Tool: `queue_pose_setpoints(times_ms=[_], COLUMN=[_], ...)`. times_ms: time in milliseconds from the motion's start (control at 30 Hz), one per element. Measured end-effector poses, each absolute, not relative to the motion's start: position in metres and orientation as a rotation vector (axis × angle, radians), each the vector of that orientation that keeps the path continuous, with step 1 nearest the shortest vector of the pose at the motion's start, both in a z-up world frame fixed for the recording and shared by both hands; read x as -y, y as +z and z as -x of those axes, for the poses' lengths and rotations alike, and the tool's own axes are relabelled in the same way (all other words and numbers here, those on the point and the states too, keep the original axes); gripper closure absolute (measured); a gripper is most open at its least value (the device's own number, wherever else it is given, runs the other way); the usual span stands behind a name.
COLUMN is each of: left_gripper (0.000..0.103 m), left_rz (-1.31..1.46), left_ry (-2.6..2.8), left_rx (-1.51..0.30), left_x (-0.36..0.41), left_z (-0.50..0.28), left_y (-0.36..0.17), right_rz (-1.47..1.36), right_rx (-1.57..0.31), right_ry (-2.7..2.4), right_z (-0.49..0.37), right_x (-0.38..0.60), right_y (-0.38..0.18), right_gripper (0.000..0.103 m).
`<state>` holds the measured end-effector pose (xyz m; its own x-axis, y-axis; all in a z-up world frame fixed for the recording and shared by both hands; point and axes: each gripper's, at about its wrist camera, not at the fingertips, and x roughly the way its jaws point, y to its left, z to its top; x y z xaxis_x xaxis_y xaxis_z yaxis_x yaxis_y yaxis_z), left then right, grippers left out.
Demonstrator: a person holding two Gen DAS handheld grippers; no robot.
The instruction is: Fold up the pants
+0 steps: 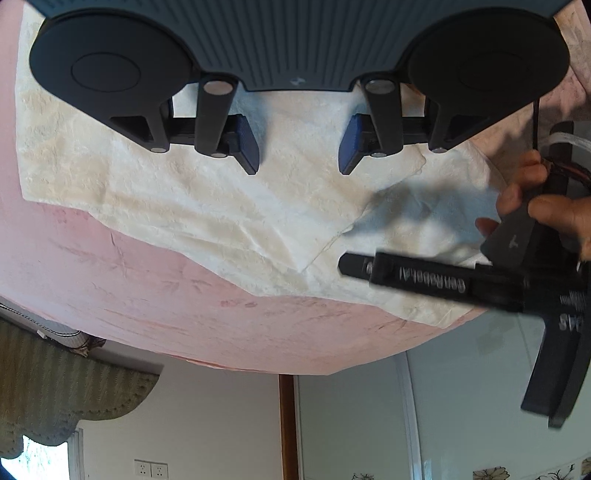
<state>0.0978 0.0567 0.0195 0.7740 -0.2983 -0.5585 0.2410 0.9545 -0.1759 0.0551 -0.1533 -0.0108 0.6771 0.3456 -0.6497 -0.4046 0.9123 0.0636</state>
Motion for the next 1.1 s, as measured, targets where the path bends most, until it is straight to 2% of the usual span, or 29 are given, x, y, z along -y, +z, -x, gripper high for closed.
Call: queue_pose_setpoints(times_ms=[200, 400, 567, 700, 1000, 1100], left_gripper=[0.013, 0.019, 0.016, 0.006, 0.006, 0.006], left_rz=[0.167, 0.016, -0.002, 0.044, 0.285, 0.271], left_ry=[-0.615, -0.570, -0.534, -0.409, -0.041, 0.046], left_rx=[-0.686, -0.791, -0.735, -0.654, -0.698, -0.697], left_x=[-0.022, 0.015, 0.010, -0.024, -0.148, -0.175], left_z=[-0.116, -0.143, -0.132, -0.109, -0.070, -0.054], left_y=[0.025, -0.013, -0.008, 0.012, 0.026, 0.032], right_rz=[0.092, 0.064, 0.062, 0.068, 0.116, 0.148], right_rx=[-0.708, -0.726, -0.726, -0.708, -0.630, -0.620], right_ry=[0.435, 0.429, 0.413, 0.410, 0.529, 0.580], right_z=[-0.055, -0.056, -0.053, -0.048, -0.042, -0.043], right_x=[0.150, 0.156, 0.159, 0.158, 0.123, 0.105], right_y=[-0.014, -0.017, -0.018, -0.013, 0.004, 0.004], right_gripper=[0.056, 0.056, 0.056, 0.056, 0.056, 0.056])
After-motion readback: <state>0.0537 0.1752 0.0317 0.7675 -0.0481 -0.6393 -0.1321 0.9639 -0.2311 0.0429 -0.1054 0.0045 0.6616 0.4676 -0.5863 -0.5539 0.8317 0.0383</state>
